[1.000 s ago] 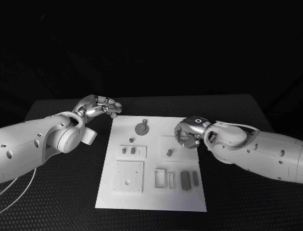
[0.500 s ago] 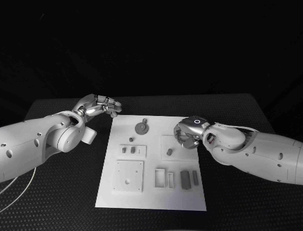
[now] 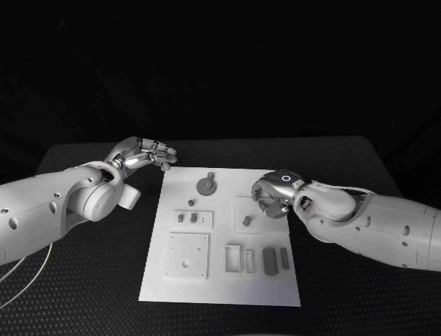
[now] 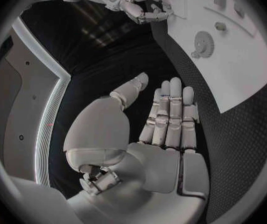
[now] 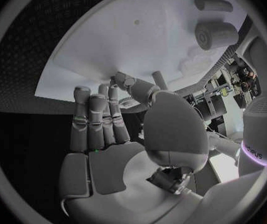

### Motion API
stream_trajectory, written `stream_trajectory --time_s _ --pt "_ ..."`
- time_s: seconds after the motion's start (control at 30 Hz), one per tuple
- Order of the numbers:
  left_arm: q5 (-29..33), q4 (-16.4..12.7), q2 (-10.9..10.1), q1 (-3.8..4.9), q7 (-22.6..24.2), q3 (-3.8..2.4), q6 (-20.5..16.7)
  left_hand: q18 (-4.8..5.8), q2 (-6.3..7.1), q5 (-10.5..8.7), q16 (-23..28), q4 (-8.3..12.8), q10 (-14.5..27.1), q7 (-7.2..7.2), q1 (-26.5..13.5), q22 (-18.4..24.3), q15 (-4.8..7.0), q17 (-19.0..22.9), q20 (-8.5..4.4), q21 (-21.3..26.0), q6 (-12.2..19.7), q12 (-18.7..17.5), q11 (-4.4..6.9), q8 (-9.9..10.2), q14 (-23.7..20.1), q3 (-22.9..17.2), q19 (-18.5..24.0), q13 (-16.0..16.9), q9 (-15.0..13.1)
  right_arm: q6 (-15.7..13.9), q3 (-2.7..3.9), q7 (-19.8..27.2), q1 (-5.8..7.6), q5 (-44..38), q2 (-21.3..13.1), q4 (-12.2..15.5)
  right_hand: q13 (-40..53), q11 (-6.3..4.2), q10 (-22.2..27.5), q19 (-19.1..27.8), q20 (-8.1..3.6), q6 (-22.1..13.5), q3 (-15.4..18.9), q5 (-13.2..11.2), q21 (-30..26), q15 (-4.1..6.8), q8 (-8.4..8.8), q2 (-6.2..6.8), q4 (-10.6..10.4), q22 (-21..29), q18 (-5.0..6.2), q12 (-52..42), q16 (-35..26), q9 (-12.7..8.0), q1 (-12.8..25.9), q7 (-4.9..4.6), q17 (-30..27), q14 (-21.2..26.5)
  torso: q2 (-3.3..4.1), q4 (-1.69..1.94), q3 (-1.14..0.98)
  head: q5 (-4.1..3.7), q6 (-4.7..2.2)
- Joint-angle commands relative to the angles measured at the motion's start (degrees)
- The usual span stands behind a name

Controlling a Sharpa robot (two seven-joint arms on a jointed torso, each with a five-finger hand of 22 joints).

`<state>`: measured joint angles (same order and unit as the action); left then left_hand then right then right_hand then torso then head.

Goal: Assemble the parts on the task board

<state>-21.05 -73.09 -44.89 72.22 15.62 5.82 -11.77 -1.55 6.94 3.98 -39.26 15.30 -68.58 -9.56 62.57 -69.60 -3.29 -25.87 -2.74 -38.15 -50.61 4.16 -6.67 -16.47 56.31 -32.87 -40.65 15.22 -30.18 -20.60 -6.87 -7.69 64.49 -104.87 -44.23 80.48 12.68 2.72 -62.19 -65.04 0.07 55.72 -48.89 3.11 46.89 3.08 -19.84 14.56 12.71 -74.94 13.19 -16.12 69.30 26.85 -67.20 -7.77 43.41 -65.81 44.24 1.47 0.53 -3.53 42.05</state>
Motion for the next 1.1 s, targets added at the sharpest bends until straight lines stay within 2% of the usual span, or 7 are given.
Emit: stream_trajectory --time_s 0.03,0.13,0.23,0.6,0.63,0.7,1.1 --pt "0.4 -0.1 0.0 0.05 0.2 -0.04 0.9 -0.39 -0.04 -0.06 0.2 -0.1 0.4 0.06 -0.3 -0.1 -0.03 -0.1 0.31 0.4 0.4 -0.3 -0.09 0.0 0.3 0.3 0.1 -0.1 0.0 0.5 -0.32 0.6 -0.45 -0.7 0.3 0.3 0.0 1.06 -6.4 0.6 0.06 -0.8 -0.3 -0.3 -0.5 -0.45 0.33 0.95 -0.2 -0.8 1.81 1.0 -0.4 -0.1 0.2 -0.05 0.0 0.5 0.00 -0.02 0.01 0.09 0.03" --pt "0.4 -0.1 0.0 0.05 0.2 -0.04 0.9 -0.40 -0.04 -0.07 0.3 -0.1 0.4 0.04 -0.3 -0.1 -0.03 -0.1 0.32 0.4 0.4 -0.3 -0.10 0.0 0.3 0.4 0.1 -0.1 0.0 0.6 -0.32 0.6 -0.45 -0.7 0.3 0.5 -0.2 1.82 -4.5 0.8 0.22 -1.0 -0.4 -0.3 -0.6 -1.23 0.37 1.35 -0.4 -0.9 1.81 2.2 -0.5 -0.1 0.0 -0.12 0.0 0.6 0.01 -0.03 -0.01 0.14 0.03" --pt "0.4 -0.1 0.0 0.05 0.1 -0.04 1.0 -0.41 -0.06 -0.10 0.3 -0.1 0.5 0.02 -0.3 -0.1 -0.04 -0.2 0.33 0.4 0.5 -0.3 -0.12 0.0 0.3 0.4 0.1 -0.1 0.0 0.1 -0.32 0.5 -0.45 -0.8 0.3 0.6 0.3 1.54 -5.7 0.8 0.28 -0.7 -0.4 -0.3 -0.6 -1.01 0.16 1.28 -0.6 -0.9 1.81 1.6 -0.5 0.0 -0.2 -0.04 0.1 0.6 0.00 -0.03 -0.04 0.14 0.05" --pt "0.4 -0.1 0.0 0.04 -0.1 -0.04 1.4 -0.43 -0.11 -0.17 0.5 -0.1 0.6 -0.02 -0.4 -0.2 -0.05 -0.3 0.35 0.5 0.6 -0.3 -0.16 0.1 0.4 0.4 0.0 -0.2 0.1 -0.5 -0.32 -0.2 -0.46 -1.6 0.2 0.8 12.5 -1.67 -8.5 0.0 -0.08 0.0 0.8 -0.3 0.4 1.84 -0.16 0.92 -0.7 -1.1 1.81 -10.8 -0.2 0.3 -0.6 0.97 1.3 -0.1 0.02 -0.03 -0.09 0.09 0.14" --pt "0.4 -0.1 0.0 0.04 -0.1 -0.04 1.4 -0.43 -0.12 -0.18 0.5 -0.1 0.6 -0.02 -0.4 -0.2 -0.05 -0.3 0.35 0.5 0.6 -0.3 -0.17 0.1 0.4 0.4 0.0 -0.2 0.1 -0.5 -0.32 -0.3 -0.46 -1.5 0.2 0.7 15.8 -1.74 -6.6 0.0 -0.10 -0.4 0.6 -0.3 0.5 2.14 0.11 0.71 -0.8 -1.1 1.81 -13.5 -0.2 0.3 -0.5 0.56 1.5 -0.1 0.00 -0.03 -0.08 0.07 0.17" --pt "0.4 -0.1 0.0 0.04 -0.2 -0.04 1.4 -0.43 -0.13 -0.20 0.6 -0.1 0.6 -0.05 -0.4 -0.2 -0.06 -0.3 0.36 0.5 0.7 -0.3 -0.19 0.1 0.4 0.5 0.0 -0.2 0.1 -0.5 -0.32 -0.4 -0.46 -1.5 0.2 0.6 19.1 -1.80 -4.4 0.2 -0.12 -0.9 0.0 -0.3 0.8 2.09 0.37 0.59 -0.9 -1.2 1.81 -15.7 -0.3 0.3 -0.4 0.84 1.8 -0.1 0.01 -0.05 -0.08 0.08 0.16" --pt "0.4 -0.1 0.0 0.04 -0.3 -0.03 1.5 -0.45 -0.19 -0.27 0.8 -0.2 0.8 -0.13 -0.4 -0.2 -0.08 -0.5 0.38 0.6 0.9 -0.3 -0.25 0.2 0.4 0.5 0.0 -0.3 0.1 -0.4 -0.32 -0.5 -0.46 -1.7 0.1 0.1 23.0 -1.65 -2.1 0.9 -0.05 -0.7 -0.5 -0.3 1.1 1.98 0.09 0.77 -0.9 -1.1 1.81 -17.3 -0.6 0.6 0.0 0.70 2.2 0.2 0.02 -0.08 -0.08 -0.05 0.23"
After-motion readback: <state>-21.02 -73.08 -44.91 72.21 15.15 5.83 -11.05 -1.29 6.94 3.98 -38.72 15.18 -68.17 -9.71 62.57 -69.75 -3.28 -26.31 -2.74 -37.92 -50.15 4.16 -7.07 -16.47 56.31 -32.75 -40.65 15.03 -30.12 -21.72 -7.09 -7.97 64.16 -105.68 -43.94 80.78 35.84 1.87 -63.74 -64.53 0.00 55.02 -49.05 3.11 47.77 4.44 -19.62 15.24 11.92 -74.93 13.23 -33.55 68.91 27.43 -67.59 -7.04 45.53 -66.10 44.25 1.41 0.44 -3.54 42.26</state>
